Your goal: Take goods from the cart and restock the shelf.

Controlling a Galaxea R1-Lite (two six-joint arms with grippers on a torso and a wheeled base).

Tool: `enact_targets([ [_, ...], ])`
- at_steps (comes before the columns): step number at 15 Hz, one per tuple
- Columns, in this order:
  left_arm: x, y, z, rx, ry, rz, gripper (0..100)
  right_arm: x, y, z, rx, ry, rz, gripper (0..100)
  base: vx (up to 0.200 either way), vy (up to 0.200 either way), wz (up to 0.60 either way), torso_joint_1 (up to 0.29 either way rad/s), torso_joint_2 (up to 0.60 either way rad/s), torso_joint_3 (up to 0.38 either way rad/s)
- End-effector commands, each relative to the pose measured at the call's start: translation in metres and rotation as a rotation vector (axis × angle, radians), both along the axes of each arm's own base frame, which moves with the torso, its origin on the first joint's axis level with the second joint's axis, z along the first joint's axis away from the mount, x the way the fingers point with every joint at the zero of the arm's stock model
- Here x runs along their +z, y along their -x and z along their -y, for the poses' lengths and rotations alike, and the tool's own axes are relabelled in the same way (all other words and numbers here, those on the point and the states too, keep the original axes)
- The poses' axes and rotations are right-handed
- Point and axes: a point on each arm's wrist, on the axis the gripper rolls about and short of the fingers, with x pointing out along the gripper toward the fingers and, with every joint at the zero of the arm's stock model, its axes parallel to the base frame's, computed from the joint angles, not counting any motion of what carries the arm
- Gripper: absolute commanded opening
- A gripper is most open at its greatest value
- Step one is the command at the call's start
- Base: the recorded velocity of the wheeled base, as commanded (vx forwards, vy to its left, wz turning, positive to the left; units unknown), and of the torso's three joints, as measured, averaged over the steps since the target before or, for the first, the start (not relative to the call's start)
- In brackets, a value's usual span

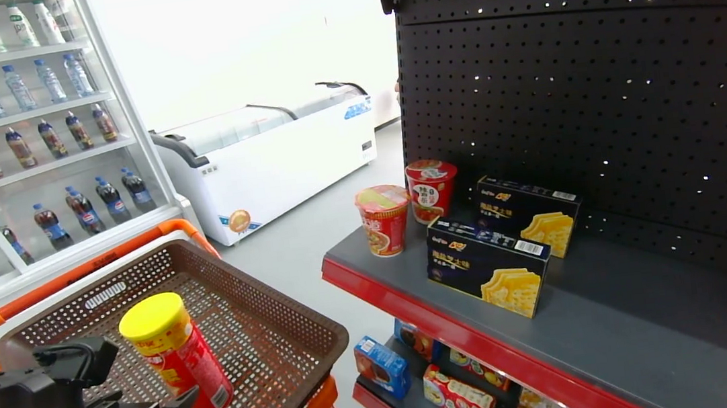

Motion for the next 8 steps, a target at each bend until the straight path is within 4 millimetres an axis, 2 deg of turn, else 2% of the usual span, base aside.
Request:
enact_targets([
  [1, -0.008, -0.001, 0.000, 0.005, 0.006, -0.019, 100, 0.000, 0.000, 0.000, 0.001, 0.000, 0.001, 100, 0.000, 0.000, 0.00, 0.000, 0.00, 0.000],
  [4, -0.013, -0.007, -0.002, 0.011, 0.006, -0.022, 100, 0.000, 0.000, 0.000, 0.001, -0.002, 0.000, 100, 0.000, 0.000, 0.00, 0.000, 0.00, 0.000],
  [8, -0.016, -0.027, -0.006, 0.022, 0.003, 0.030, 100, 0.000, 0.000, 0.000, 0.001, -0.002, 0.000, 100, 0.000, 0.000, 0.00, 0.000, 0.00, 0.000],
])
